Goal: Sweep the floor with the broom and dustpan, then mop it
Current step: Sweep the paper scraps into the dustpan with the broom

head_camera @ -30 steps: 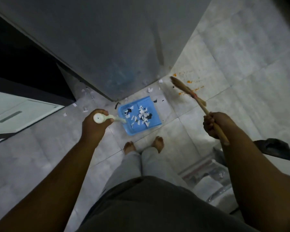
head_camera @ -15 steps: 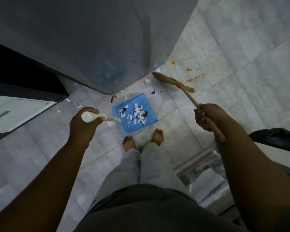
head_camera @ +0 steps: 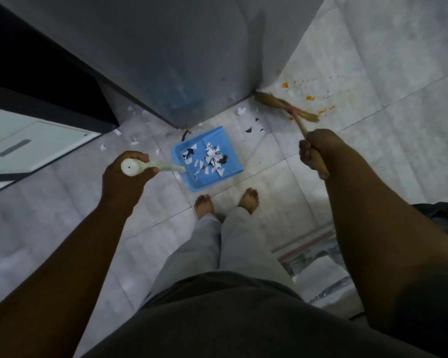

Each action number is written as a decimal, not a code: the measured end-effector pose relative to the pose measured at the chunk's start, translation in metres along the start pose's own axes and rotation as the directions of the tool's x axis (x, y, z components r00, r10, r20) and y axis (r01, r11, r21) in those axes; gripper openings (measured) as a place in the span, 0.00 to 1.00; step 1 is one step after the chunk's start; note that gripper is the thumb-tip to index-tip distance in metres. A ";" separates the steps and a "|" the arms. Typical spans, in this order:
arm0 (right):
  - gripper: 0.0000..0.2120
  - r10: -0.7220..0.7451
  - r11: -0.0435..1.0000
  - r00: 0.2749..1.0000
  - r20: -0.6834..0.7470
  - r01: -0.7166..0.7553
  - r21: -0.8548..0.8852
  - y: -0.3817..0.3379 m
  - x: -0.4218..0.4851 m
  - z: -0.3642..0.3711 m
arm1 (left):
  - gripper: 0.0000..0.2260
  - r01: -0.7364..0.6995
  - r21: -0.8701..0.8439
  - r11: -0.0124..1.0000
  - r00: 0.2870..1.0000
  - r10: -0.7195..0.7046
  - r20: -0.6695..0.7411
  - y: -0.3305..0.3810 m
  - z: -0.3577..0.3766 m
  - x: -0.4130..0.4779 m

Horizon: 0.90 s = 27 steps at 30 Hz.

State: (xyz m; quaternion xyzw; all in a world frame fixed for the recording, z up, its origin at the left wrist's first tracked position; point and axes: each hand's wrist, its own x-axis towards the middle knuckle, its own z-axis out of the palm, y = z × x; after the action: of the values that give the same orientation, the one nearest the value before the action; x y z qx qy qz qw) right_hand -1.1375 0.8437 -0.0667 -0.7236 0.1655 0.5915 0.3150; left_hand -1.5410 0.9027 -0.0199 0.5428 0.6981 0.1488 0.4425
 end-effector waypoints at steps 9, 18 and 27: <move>0.15 0.114 0.987 0.984 0.138 -0.097 -0.125 0.039 -0.048 -0.018 | 0.14 0.038 -0.051 0.998 0.998 -0.041 -0.057 -0.006 -0.016 -0.027; 0.12 0.106 0.992 0.993 0.054 -0.103 -0.069 0.016 -0.020 -0.024 | 0.13 0.100 -0.178 0.979 0.987 -0.119 -0.105 -0.023 -0.033 -0.047; 0.14 0.214 0.971 0.960 0.179 -0.189 -0.148 0.073 -0.029 0.018 | 0.13 0.107 -0.150 0.983 0.986 -0.124 -0.113 -0.049 -0.057 -0.054</move>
State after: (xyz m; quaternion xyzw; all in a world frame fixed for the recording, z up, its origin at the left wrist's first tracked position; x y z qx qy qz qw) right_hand -1.2024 0.7969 -0.0593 -0.6609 0.1685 0.6975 0.2200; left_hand -1.6151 0.8523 0.0037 0.4581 0.7418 0.2055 0.4447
